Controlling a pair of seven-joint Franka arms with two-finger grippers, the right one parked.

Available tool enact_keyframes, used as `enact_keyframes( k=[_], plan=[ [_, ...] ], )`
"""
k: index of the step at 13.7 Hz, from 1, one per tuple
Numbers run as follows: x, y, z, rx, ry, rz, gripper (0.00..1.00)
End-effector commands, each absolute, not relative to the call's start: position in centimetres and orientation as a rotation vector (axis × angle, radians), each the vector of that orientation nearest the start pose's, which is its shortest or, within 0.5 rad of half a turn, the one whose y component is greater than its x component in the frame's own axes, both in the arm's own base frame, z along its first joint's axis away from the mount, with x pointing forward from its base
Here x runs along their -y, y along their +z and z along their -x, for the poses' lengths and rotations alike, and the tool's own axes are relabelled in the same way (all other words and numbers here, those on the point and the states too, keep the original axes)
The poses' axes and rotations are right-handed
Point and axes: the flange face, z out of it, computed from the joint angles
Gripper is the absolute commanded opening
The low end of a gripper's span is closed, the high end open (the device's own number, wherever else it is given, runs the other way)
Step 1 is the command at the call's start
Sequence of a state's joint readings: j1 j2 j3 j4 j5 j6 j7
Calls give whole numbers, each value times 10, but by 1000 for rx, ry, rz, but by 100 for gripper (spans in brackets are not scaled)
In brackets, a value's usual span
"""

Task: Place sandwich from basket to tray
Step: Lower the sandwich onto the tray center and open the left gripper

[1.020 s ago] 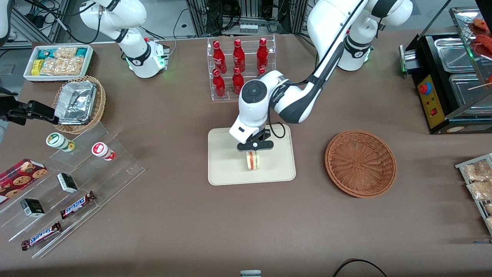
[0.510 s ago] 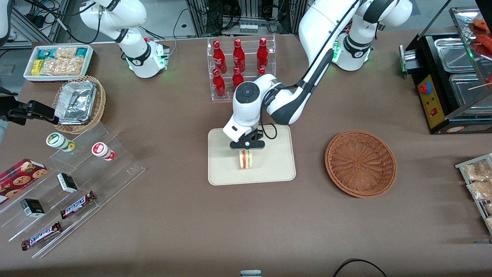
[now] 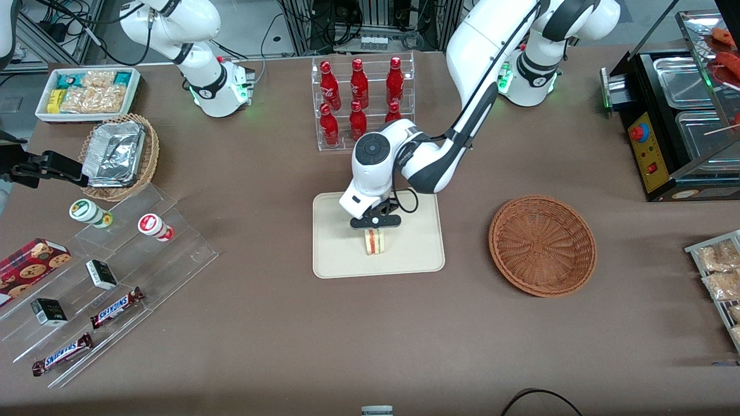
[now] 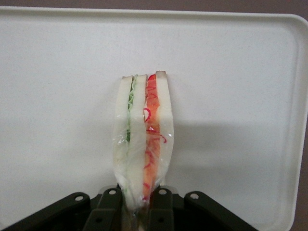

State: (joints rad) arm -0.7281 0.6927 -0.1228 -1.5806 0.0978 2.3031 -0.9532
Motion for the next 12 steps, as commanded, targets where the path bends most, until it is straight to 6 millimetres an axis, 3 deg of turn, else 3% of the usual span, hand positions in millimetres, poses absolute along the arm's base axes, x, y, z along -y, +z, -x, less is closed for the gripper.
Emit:
enact_keyframes(
  k=[1,2,3,5,8,12],
  plan=[
    [522,236,-474,127,-75,3157,31],
    [522,237,-474,137,-77,3156,89],
    [522,241,-474,145,-78,3155,100],
    [515,264,-480,211,-80,3141,100],
    [504,315,-489,272,-107,3150,100],
    [455,400,-511,477,-100,3140,100]
  ],
)
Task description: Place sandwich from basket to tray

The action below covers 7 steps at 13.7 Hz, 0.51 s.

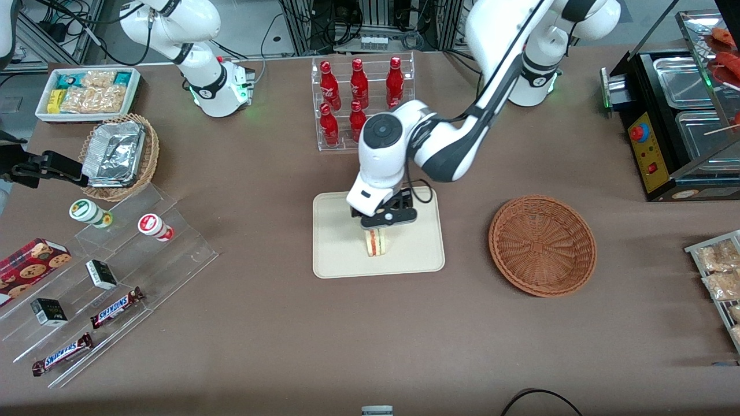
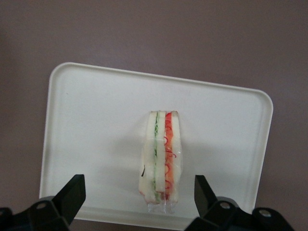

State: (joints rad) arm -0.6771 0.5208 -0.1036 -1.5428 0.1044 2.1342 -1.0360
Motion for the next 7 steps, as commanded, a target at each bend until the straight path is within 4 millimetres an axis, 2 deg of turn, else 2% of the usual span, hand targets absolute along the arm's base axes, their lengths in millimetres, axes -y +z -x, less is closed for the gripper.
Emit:
enact_keyframes(
  k=[1,4,7],
  plan=[
    [437,419,-514,563,-51,3124,100],
    [362,471,-533,739,16,3042,100],
    [309,498,-545,824,40,2986,100]
  ],
)
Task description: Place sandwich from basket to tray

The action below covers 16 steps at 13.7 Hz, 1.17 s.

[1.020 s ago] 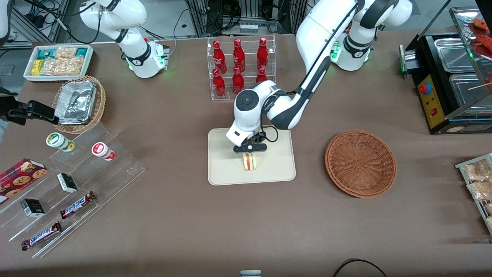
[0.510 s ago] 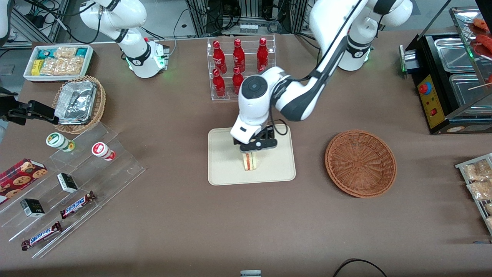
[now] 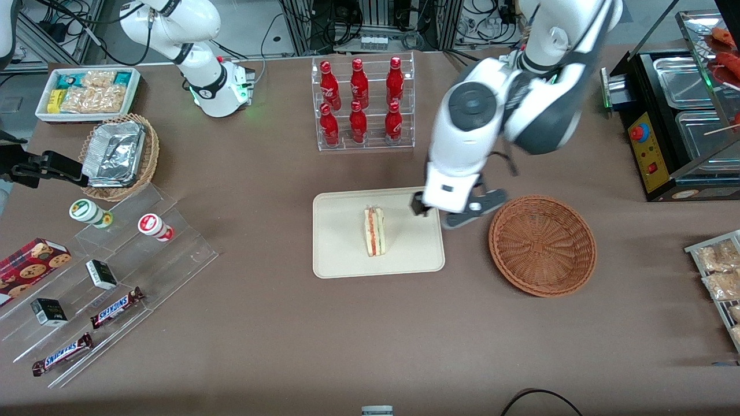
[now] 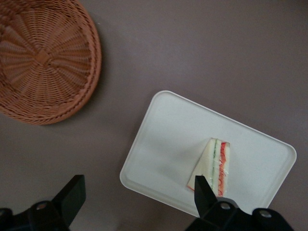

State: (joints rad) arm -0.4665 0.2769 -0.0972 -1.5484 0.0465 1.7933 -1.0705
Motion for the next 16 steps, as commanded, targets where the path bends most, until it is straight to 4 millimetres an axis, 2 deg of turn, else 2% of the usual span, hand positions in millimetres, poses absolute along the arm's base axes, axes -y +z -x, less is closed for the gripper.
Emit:
enact_keyframes(
  k=[1,2,4,6,9,11,13,15,16],
  plan=[
    [290,505,-551,860,36,2971,100],
    [272,509,-558,874,34,2962,100],
    [232,517,-568,790,65,2965,100],
    [181,534,-575,712,84,2984,100],
    [122,560,-575,465,122,3035,100],
    [100,571,-565,304,169,3048,100],
    [65,583,-562,137,175,3074,100],
    [53,597,-557,1,144,3099,100],
    [44,604,-557,7,119,3104,100]
  ],
)
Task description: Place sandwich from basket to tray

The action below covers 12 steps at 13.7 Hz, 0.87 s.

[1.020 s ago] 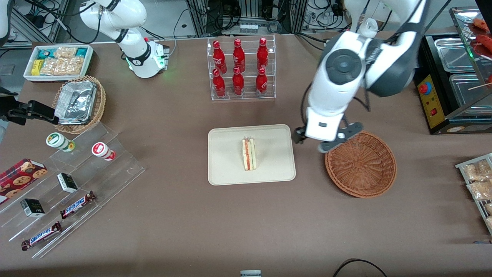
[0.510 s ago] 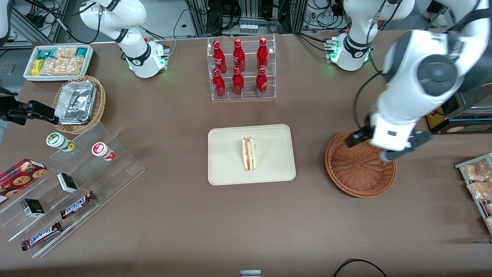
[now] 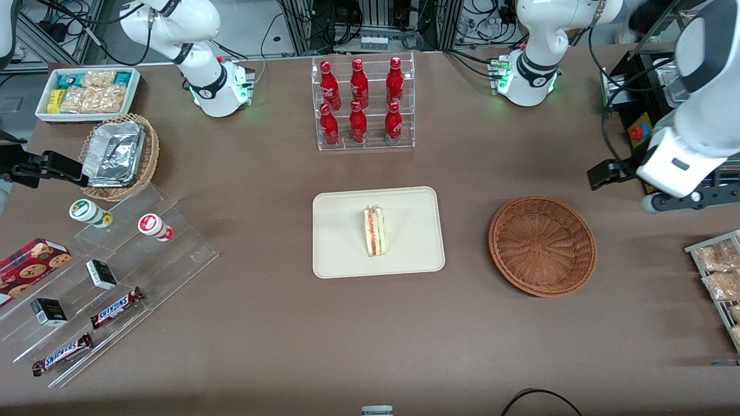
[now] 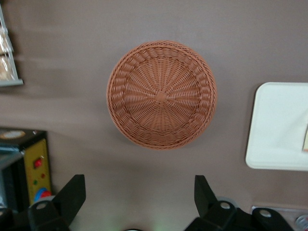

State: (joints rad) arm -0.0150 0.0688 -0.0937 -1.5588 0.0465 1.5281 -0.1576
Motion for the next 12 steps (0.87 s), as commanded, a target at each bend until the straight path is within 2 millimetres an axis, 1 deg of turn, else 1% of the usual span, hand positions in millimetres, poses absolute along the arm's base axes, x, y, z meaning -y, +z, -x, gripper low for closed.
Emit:
enact_keyframes(
  k=[1,3,4,6,7,8,9,10,12],
  plan=[
    [48,609,-560,17,93,3105,100],
    [62,617,-573,-2,52,3104,100],
    [67,621,-576,-39,33,3106,100],
    [68,623,-576,-70,20,3096,100],
    [69,625,-573,-134,26,3080,100],
    [67,628,-571,-163,28,3083,100],
    [63,634,-566,-165,12,3101,100],
    [64,635,-562,-165,19,3116,100],
    [62,639,-544,-157,12,3118,100]
  ],
)
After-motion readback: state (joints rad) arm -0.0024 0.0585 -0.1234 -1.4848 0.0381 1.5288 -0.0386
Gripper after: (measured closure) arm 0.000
